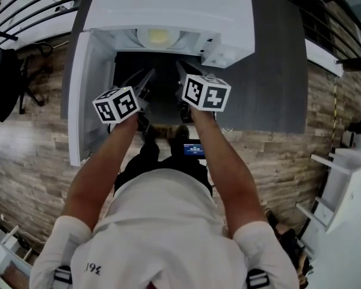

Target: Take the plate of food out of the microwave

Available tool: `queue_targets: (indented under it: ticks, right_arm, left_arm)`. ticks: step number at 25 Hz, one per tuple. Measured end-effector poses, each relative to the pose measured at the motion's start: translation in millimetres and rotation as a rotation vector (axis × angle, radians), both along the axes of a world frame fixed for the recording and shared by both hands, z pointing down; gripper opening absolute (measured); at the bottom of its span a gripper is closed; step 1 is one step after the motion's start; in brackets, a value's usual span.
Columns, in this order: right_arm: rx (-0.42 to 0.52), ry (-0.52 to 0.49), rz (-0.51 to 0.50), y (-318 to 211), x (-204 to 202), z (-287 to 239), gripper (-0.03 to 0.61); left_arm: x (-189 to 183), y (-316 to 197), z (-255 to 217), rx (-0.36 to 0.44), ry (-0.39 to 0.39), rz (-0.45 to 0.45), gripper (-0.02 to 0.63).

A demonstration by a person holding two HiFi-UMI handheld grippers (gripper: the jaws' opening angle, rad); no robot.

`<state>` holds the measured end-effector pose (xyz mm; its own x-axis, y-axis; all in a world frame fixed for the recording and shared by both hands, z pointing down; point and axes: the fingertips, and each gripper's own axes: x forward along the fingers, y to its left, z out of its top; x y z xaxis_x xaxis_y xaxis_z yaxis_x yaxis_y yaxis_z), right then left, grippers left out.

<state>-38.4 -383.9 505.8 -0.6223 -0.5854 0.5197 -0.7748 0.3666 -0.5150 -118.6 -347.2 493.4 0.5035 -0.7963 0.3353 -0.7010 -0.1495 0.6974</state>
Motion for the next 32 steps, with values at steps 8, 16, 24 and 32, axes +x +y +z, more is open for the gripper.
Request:
queue_targets:
  ticks: [8,16,24,32]
  right_arm:
    - [-0.078,-0.124,0.174,-38.8,-8.9,18.4,0.060]
    - [-0.192,-0.283,0.293,-72.0,-23.5,35.1,0.115]
    - [-0.303,-0.308,0.331,-80.0,-32.5,52.6,0.114]
    - [-0.324,-0.341,0.359,-82.8,-27.0,54.6,0.034]
  left_arm:
    - [-10.8,-28.3,18.9,-0.075,0.093,-0.053,0.063]
    - [-19.4,-45.5,32.8,-0.120,0.131,-0.069,0.063]
    - [-19.3,-44.8,39.1,-0.130,0.152,-0.052,0.063]
    - [-18.4,-42.8,41.4,-0.138,0.167,-0.050,0.063]
